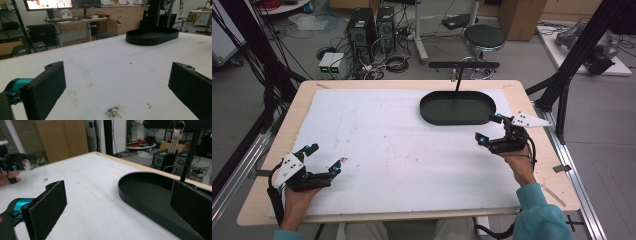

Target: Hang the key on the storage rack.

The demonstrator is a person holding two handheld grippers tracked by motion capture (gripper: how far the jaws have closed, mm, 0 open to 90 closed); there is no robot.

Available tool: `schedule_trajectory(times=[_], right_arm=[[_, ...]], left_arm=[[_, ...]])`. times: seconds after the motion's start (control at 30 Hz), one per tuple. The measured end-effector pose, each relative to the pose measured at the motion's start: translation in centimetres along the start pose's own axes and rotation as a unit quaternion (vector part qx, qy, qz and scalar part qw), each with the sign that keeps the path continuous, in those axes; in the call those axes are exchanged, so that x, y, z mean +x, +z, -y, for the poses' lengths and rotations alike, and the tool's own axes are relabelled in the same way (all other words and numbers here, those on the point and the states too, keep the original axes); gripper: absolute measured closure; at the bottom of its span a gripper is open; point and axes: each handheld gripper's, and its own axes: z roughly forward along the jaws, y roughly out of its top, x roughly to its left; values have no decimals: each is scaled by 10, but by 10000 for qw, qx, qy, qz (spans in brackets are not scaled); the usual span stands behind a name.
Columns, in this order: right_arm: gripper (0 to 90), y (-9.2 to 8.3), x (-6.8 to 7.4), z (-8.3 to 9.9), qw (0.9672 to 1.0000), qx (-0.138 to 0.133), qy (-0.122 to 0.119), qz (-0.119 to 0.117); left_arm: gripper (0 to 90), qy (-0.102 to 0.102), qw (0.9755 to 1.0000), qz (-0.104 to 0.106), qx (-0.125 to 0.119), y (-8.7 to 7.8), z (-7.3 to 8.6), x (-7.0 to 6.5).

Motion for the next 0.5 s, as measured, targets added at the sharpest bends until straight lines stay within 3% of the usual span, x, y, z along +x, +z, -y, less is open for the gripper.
schedule_trajectory(times=[0.2,0.5], right_arm=[[4,-14,3,32,9998,-166,-94,109],[5,-20,6,63,9996,-206,-89,178]], left_arm=[[17,4,10000,-8,-28,0,0,0],[17,22,10000,-9,-47,-1,0,-1]])
